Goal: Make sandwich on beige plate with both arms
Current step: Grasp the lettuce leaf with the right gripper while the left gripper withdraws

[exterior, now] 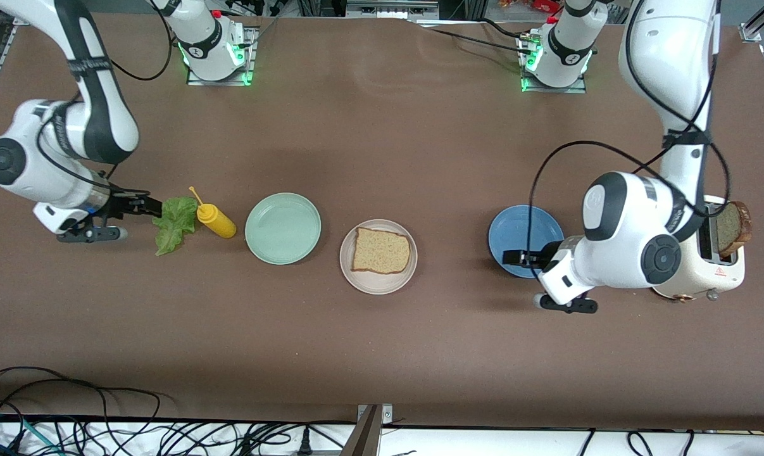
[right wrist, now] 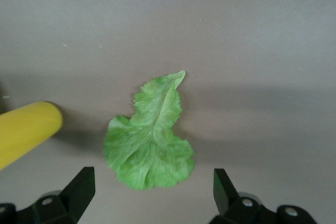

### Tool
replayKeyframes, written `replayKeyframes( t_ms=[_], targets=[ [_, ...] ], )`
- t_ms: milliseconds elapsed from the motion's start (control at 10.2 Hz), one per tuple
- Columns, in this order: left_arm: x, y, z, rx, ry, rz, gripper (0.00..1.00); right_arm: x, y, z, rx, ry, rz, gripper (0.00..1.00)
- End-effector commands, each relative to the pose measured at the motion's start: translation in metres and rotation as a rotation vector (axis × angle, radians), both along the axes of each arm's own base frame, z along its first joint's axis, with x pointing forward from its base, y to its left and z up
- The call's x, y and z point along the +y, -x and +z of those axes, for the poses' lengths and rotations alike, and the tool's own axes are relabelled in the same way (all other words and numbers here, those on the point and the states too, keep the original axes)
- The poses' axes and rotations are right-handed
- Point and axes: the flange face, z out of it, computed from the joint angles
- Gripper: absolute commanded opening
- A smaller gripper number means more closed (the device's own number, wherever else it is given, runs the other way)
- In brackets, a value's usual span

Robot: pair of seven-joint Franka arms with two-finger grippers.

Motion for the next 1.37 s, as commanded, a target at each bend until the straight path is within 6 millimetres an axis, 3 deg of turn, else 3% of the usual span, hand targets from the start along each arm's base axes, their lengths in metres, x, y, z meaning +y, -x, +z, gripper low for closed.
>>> replayKeyframes(
  t_ms=[0, 294, 490, 686, 1078, 1176, 1275],
  targets=[
    [0.035, 0.005, 0.041, -0.028, -0.129, -0.012, 1.0, -0.001, 0.008, -0.037, -0.011, 0.012, -0.005, 1.0],
    [0.094, 0.007, 0.083, -0.054, -0.156, 0.064, 1.0, -0.001, 0.015, -0.073, 0.025, 0.013, -0.006, 1.0],
    [0.116, 0.01, 0.109, -0.09, -0.181, 0.086, 1.0, 0.0, 0.019, -0.089, 0.049, 0.009, -0.013, 1.0],
    [0.126, 0.021, 0.131, -0.065, -0.192, 0.091, 1.0, 0.001, 0.021, -0.098, 0.064, 0.008, -0.013, 0.93],
    [0.139, 0.041, 0.172, -0.057, -0.244, 0.092, 1.0, 0.001, 0.021, -0.105, 0.078, 0.009, -0.007, 0.21],
    [0.145, 0.044, 0.18, -0.066, -0.244, 0.1, 1.0, 0.002, 0.018, -0.101, 0.071, 0.008, -0.002, 0.09],
    [0.148, 0.047, 0.19, -0.08, -0.243, 0.101, 1.0, 0.002, 0.015, -0.097, 0.07, 0.007, 0.004, 0.03]
  ],
)
